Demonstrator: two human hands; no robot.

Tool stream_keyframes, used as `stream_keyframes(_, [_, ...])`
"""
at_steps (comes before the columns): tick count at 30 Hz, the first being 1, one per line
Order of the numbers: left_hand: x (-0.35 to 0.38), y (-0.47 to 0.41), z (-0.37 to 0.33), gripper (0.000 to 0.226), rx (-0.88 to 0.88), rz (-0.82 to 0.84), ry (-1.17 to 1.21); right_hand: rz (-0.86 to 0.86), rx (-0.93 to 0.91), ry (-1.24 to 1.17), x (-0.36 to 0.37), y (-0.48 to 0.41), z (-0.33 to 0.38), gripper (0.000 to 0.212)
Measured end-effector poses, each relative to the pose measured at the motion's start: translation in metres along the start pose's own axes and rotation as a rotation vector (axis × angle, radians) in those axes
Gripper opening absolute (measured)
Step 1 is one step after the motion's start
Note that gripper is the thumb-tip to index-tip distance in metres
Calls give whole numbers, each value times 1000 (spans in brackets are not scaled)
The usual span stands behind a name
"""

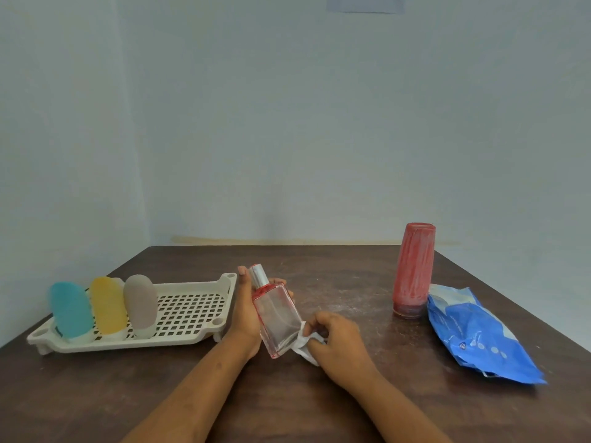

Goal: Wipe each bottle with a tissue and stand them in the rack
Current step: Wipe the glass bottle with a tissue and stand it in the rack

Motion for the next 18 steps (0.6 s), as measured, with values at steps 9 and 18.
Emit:
stream_keyframes(9, [-3,4,-12,86,111,-56,213,-168,82,-579,1,0,7,25])
stream_keyframes(18, [2,9,-16,85,156,-142,293,-7,45,-549,7,4,16,30])
Point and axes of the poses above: each hand's wrist, its own y-axis away from the middle knuckle, its own x-axis out of the palm, z = x × y, the point moved 2 cm from there along -y, towards the middle knuckle, and after that the axes turned 2 degrees about y, right-handed, at the moved point
